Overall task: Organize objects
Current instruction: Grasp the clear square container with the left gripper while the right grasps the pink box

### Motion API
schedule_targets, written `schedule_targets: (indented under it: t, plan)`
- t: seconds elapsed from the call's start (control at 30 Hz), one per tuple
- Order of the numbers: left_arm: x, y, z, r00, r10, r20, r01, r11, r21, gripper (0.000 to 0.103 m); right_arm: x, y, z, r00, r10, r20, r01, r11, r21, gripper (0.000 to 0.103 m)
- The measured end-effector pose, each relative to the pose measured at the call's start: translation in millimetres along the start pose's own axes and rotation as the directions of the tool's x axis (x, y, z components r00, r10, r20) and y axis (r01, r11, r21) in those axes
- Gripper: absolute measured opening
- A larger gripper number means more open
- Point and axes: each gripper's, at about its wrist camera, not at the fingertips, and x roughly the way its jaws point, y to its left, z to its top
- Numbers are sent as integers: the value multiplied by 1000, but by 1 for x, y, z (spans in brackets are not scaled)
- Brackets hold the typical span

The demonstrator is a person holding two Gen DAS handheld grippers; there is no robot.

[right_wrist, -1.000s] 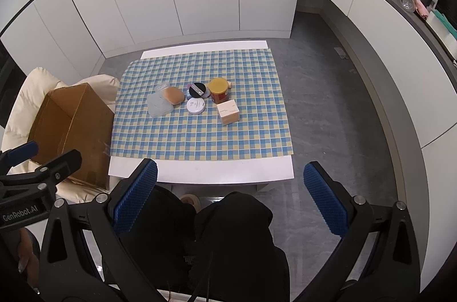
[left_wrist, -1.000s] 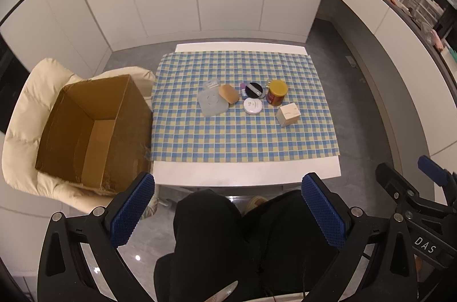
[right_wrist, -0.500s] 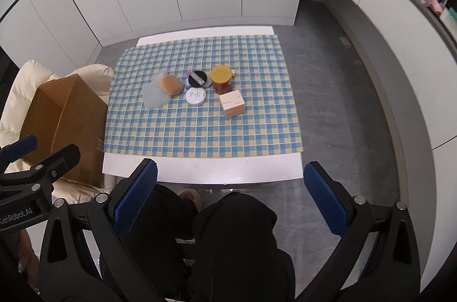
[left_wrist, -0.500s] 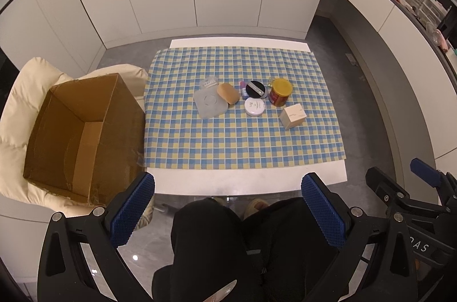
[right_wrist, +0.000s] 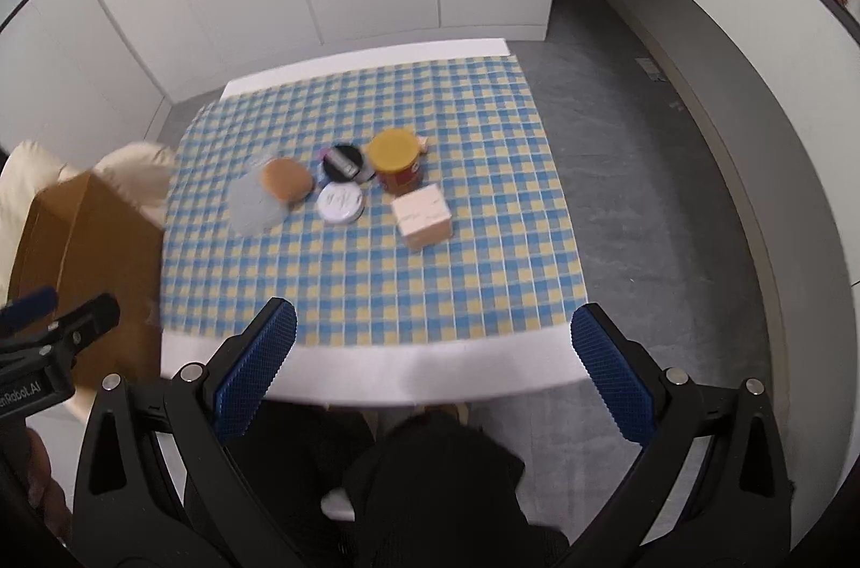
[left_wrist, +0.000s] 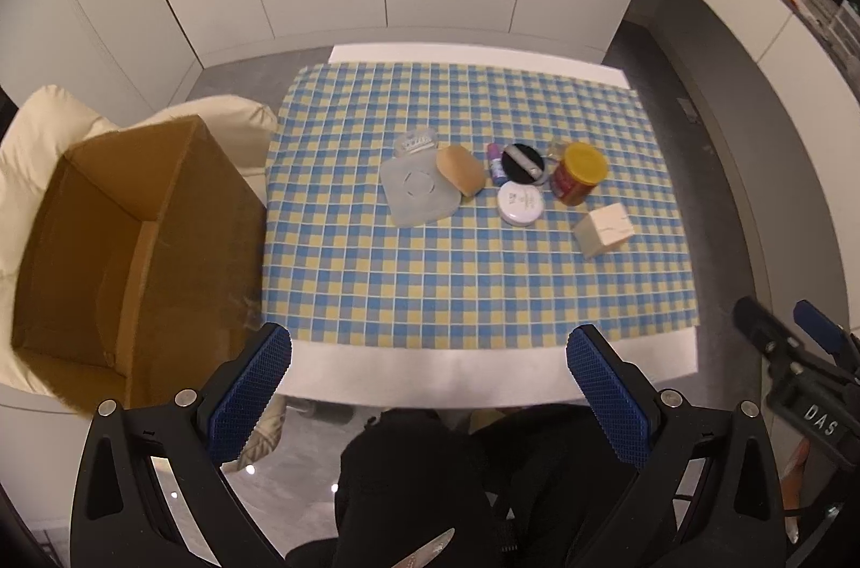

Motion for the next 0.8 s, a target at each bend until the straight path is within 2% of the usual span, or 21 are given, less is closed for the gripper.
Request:
schedule_targets:
  t: [0.23,0.37,0.47,0.5,0.57,0.67,0.8]
  plan:
    - [73,5,10,997,-19,-73,18,1000,-11,102,77,-3,2,999,40,25,-40,999,2,103]
    - [108,12,15,996,-39,-83,36,998,-43,102,113,-6,5,995,41,94,-40,999,-17,103]
    - [138,20,23,991,-49,-127,42,997,-62,102,142,-2,11,995,-15,94,20,998,-54,103]
    - [152,23,26,988,-63,-141,52,995,-80,102,150,-2,13,996,-19,88,25,998,-64,98]
    - [169,27,30,984,-85,-158,68,992,-107,102,169,1,15,997,15,77,-8,996,-84,92]
    - [195,31,38,980,-112,-164,89,985,-147,102,196,10,16,998,27,59,-21,993,-115,92]
    - [229,31,50,983,-82,-167,55,986,-157,102,218,15,17,999,4,41,1,994,-106,89]
